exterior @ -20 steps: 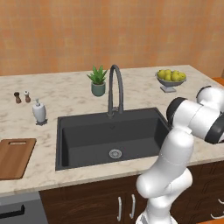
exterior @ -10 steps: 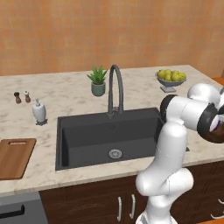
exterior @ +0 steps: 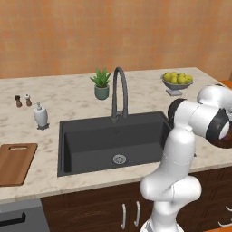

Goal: Pick the eggplant from the sink and place it in the bowl. Then pick the bowl and place it in the microwave. Then close the microwave door and press the start button.

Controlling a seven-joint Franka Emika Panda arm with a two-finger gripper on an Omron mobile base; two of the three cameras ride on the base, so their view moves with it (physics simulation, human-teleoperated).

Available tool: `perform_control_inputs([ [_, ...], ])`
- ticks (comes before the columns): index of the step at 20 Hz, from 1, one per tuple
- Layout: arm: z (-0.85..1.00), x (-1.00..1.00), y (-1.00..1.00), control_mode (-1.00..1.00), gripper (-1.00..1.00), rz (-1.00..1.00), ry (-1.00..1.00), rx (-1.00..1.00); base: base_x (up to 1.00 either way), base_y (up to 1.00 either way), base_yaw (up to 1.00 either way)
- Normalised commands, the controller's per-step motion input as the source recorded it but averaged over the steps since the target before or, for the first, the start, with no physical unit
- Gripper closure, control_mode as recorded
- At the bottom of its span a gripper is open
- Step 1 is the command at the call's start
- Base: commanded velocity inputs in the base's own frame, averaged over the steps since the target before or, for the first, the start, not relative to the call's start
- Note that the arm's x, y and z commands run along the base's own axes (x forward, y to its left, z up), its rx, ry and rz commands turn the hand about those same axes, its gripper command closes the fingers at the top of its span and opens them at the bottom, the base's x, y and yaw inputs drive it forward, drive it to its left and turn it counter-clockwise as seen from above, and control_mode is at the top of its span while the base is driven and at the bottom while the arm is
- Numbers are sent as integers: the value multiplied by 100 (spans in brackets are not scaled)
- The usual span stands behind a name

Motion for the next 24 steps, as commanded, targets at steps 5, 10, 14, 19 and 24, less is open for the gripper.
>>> perform_control_inputs([
  [5,23,-11,85,-100,-100,5,4,-5,0,0,0],
  [10,-12,25,39,-100,-100,12,7,0,0,0,0],
  [14,-16,47,5,-100,-100,10,7,-1,0,0,0],
  [19,-20,49,-23,-100,-100,10,10,0,0,0,0],
  [24,-15,17,-39,-100,-100,11,1,6,0,0,0],
])
